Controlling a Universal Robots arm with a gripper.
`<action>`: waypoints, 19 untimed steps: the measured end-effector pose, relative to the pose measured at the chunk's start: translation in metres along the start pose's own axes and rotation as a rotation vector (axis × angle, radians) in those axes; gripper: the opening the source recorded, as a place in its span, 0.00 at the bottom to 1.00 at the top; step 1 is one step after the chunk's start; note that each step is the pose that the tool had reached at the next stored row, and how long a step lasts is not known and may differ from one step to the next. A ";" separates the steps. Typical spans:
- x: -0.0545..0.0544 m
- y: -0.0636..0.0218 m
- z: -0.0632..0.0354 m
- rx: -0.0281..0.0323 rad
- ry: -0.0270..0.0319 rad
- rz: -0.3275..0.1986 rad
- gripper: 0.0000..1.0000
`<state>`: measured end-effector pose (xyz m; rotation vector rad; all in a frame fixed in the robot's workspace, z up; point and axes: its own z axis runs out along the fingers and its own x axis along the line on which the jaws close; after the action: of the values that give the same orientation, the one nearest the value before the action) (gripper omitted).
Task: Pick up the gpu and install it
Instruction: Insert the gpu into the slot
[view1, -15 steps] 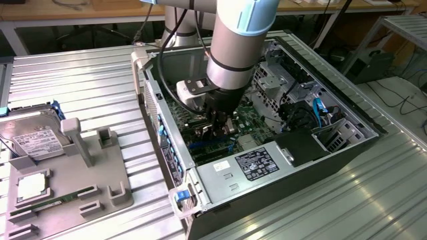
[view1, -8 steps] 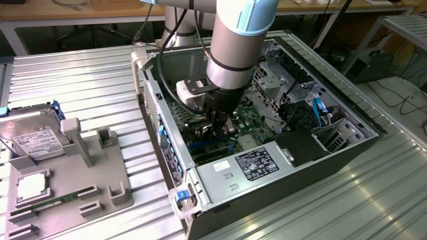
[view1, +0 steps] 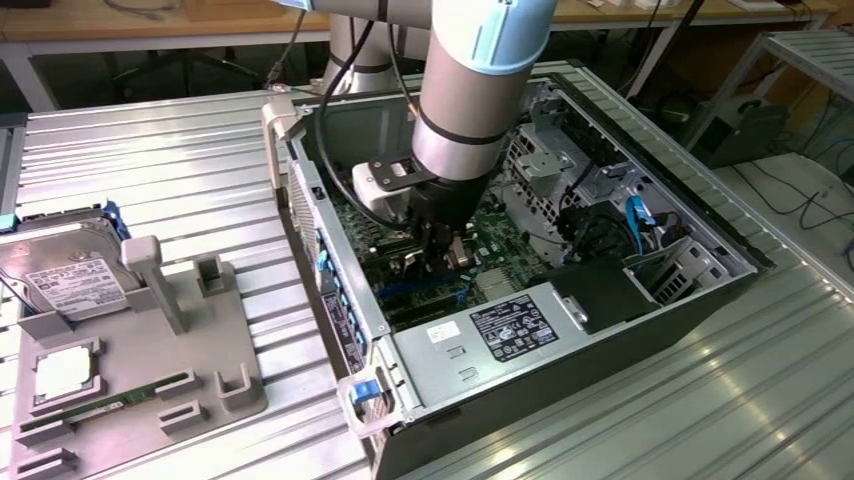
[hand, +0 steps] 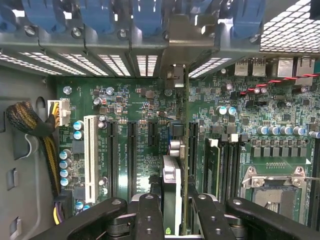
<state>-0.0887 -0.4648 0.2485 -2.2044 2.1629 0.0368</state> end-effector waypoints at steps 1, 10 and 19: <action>0.000 0.0000 0.0003 0.0000 0.0000 0.000 0.28; 0.000 0.0004 0.0012 0.0018 -0.0009 -0.004 0.28; 0.000 0.0020 -0.0032 0.0069 0.0002 -0.004 0.28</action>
<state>-0.0907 -0.4653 0.2516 -2.2052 2.1552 0.0290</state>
